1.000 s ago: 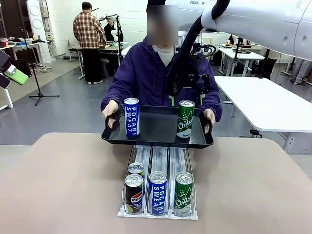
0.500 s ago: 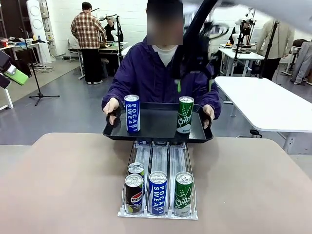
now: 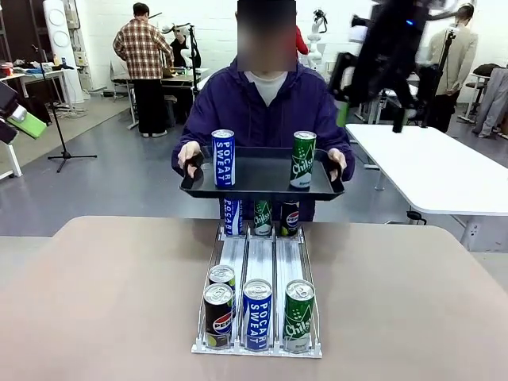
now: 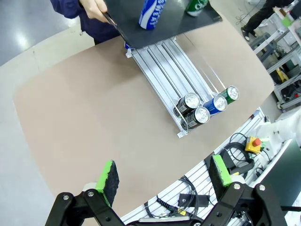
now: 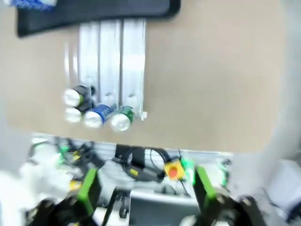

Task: Retrieve and hand over the desired beverage to the person.
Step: Place the picked can on the Handle tray extended by the person.

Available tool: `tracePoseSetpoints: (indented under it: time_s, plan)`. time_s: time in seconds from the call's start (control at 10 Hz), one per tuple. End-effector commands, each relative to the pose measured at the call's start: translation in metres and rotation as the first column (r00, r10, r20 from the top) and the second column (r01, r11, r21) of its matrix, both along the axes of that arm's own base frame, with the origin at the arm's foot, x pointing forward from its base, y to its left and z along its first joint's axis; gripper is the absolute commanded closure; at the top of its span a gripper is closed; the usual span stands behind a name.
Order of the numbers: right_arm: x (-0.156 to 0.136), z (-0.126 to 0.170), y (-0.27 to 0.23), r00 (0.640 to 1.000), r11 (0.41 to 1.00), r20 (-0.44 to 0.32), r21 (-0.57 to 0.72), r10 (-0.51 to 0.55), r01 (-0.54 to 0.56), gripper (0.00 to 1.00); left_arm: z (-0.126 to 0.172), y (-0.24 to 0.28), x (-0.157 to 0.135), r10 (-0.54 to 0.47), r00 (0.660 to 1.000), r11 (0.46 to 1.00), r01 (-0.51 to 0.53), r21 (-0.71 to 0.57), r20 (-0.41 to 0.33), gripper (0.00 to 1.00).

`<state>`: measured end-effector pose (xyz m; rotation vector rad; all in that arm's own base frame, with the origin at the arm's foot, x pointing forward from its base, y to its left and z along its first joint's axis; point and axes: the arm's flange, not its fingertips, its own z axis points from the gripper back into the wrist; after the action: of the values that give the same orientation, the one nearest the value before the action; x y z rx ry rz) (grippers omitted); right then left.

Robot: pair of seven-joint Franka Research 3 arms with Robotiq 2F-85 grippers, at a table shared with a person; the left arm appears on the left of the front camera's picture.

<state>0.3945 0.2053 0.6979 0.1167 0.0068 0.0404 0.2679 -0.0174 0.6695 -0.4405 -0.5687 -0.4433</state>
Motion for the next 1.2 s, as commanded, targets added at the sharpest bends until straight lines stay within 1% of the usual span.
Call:
tracePoseSetpoints:
  time_s: [0.0, 0.1, 0.2, 0.3, 0.4, 0.5, 1.1]
  plan:
    - [-0.05, -0.048, -0.029, 0.999, 0.998, 0.045, 0.062, 0.016, -0.019, 0.0, -0.001, 0.002, 0.0, -0.01, 1.0, 1.0, 0.01, 0.008, 0.002, 0.0]
    - [-0.059, -0.048, -0.032, 0.999, 0.998, 0.041, 0.069, -0.002, -0.001, 0.0, -0.001, 0.002, 0.0, -0.01, 1.0, 1.0, 0.01, 0.008, 0.002, 0.0]
    - [-0.06, -0.048, -0.036, 0.999, 0.998, 0.038, 0.07, -0.013, 0.01, 0.0, -0.001, 0.002, 0.0, -0.01, 1.0, 1.0, 0.01, 0.008, 0.002, 0.0]
    - [-0.058, -0.047, -0.038, 1.0, 0.996, 0.027, 0.083, -0.013, 0.011, 0.0, -0.001, 0.002, 0.0, -0.01, 1.0, 1.0, 0.01, 0.008, 0.002, 0.0]
    - [-0.05, -0.047, -0.04, 1.0, 0.996, 0.009, 0.082, -0.02, 0.019, 0.0, -0.001, 0.002, 0.0, -0.01, 1.0, 1.0, 0.01, 0.008, 0.002, 0.0]
    - [-0.064, -0.046, -0.038, 0.999, 0.999, 0.024, 0.04, -0.023, 0.022, 0.0, -0.001, 0.002, 0.0, -0.01, 1.0, 1.0, 0.01, 0.008, 0.002, 0.0]
    - [-0.064, -0.046, -0.038, 0.999, 0.999, 0.024, 0.04, -0.023, 0.022, 0.0, -0.001, 0.002, 0.0, -0.01, 1.0, 1.0, 0.01, 0.008, 0.002, 0.0]
